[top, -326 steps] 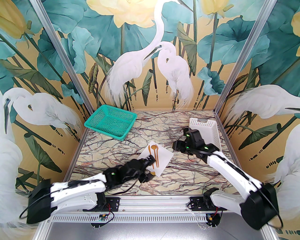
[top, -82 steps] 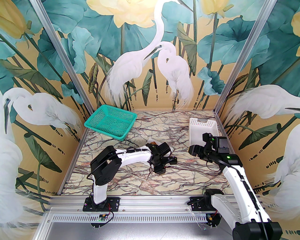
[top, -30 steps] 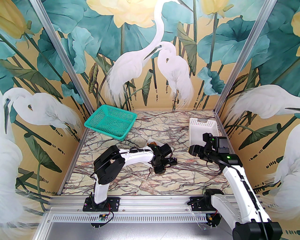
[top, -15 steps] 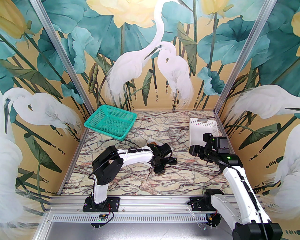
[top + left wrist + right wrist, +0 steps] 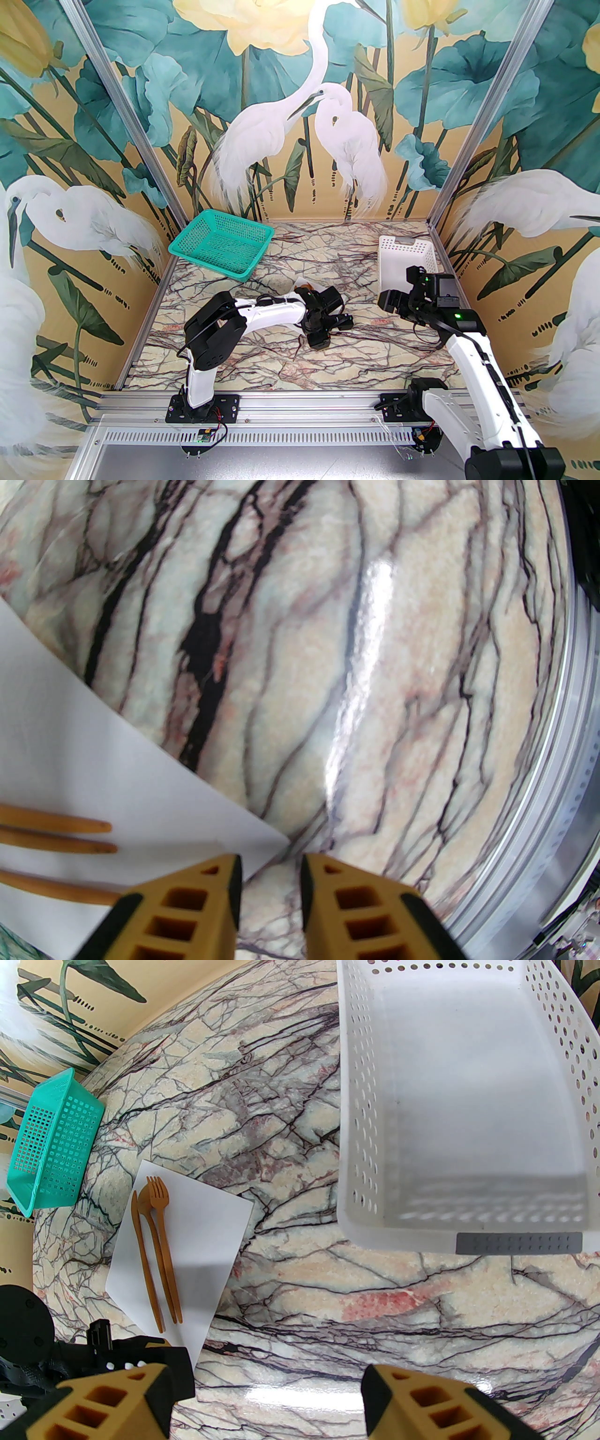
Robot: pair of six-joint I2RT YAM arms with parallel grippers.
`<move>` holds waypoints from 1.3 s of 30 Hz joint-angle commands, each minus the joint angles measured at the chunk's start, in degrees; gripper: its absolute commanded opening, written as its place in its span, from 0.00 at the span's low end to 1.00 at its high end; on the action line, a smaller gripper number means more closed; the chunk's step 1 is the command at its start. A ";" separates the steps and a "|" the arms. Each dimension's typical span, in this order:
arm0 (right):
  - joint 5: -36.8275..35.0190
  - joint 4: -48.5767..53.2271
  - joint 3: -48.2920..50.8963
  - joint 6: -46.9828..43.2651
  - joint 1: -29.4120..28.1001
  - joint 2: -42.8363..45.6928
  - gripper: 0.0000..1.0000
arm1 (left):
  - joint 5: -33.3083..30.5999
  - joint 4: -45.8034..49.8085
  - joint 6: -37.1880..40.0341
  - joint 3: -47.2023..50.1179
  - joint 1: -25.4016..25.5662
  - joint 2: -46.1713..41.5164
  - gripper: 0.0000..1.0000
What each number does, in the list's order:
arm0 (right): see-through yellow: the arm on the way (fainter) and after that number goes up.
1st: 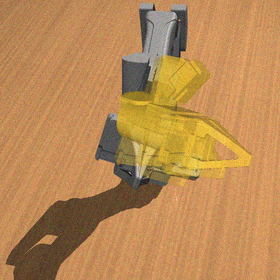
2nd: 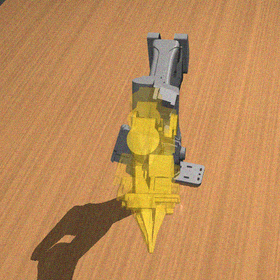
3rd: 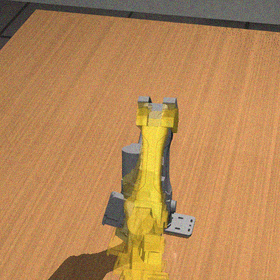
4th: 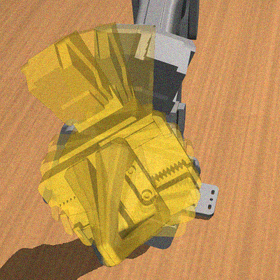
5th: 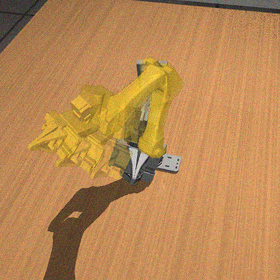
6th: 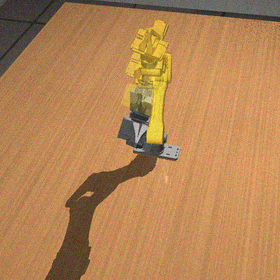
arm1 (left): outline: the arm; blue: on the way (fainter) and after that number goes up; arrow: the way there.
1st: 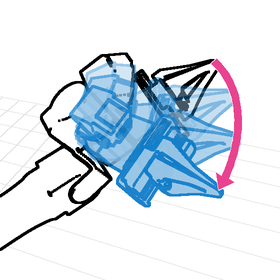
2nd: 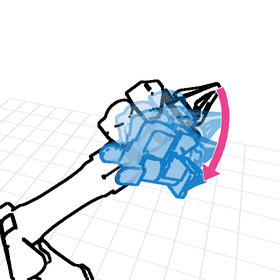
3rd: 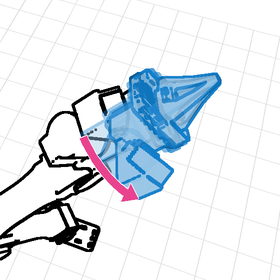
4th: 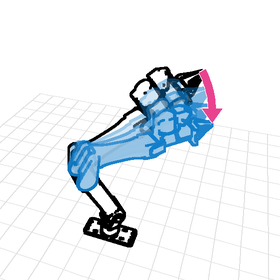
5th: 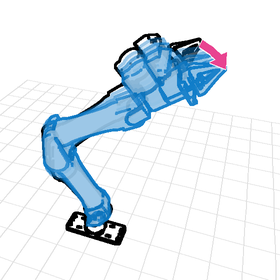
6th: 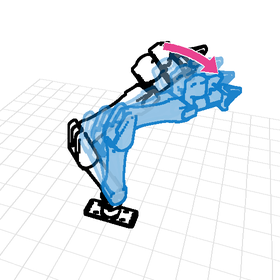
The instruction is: Place the utensils on the paper napkin and roll it up
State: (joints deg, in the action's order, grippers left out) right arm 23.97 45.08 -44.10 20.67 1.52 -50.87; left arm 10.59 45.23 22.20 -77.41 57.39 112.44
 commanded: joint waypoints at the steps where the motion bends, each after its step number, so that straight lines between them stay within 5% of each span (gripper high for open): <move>1: -0.69 0.79 -0.24 -1.24 0.33 0.42 0.73 | -0.82 1.44 -0.78 -0.62 0.25 -2.00 0.30; 39: -0.98 1.05 -0.24 -1.51 0.33 0.61 0.73 | -4.32 -0.23 -1.46 -0.45 2.39 4.67 0.30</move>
State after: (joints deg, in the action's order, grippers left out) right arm 23.79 45.10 -44.10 20.23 1.52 -50.87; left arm 7.20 45.56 20.56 -79.15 59.90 114.85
